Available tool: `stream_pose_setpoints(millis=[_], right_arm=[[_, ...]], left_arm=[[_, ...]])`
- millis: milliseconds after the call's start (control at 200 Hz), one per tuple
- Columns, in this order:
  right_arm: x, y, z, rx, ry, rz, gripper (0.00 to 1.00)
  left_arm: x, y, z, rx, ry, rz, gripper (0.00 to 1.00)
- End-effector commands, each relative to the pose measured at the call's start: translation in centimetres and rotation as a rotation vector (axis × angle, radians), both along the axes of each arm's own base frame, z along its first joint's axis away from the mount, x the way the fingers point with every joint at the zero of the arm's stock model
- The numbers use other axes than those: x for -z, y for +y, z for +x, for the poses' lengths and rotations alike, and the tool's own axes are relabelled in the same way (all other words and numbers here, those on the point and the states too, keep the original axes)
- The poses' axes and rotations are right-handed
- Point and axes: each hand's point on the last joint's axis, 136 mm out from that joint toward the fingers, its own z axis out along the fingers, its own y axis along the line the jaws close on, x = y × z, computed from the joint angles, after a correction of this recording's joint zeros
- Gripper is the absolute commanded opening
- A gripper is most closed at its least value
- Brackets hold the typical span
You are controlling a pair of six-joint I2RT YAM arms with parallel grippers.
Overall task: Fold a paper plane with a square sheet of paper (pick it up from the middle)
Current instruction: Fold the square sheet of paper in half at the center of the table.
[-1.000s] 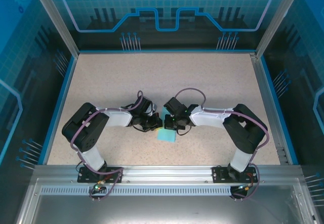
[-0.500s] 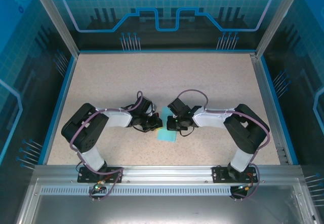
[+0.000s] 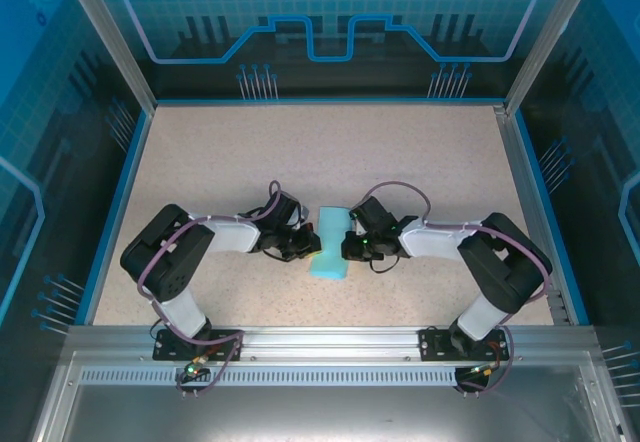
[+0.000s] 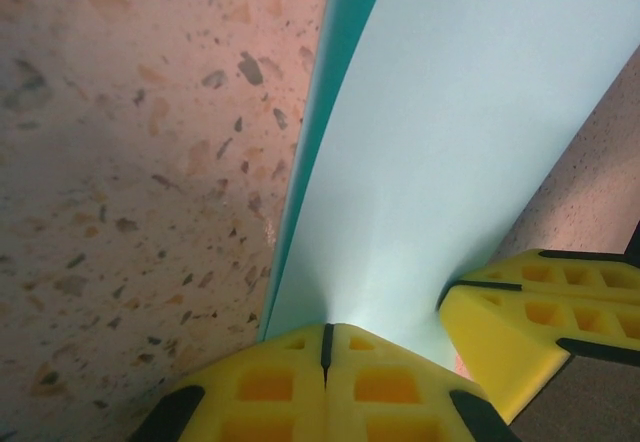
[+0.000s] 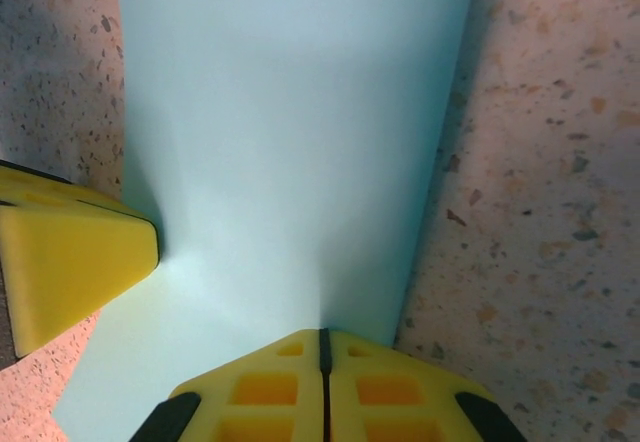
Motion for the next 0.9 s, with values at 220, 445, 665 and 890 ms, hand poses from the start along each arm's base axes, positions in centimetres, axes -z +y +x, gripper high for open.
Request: stream_pose_setpoints(millis=[220,445,665,890], right_arm=[[-4.4,-0.4,0.7,-0.004,-0.093,0.026,0.07],[-3.3,4.7,1.4,-0.111,-0.067,0.078,0.08],[-0.7,4.9,2.0,-0.101,-0.047,0.083,0.07],[1.7,1.9,2.2,-0.026,-0.037,0.066,0.07]], left_arm=[[7.2,7.2,-5.8,-0.083,0.250,0.347,0.00],[7.1,7.0,-5.6,-0.078,0.246,0.343,0.00],[7.0,7.2,-5.9,-0.078,0.252,0.347,0.00],[6.9,7.4,-6.2,-0.077,0.256,0.353,0.00]])
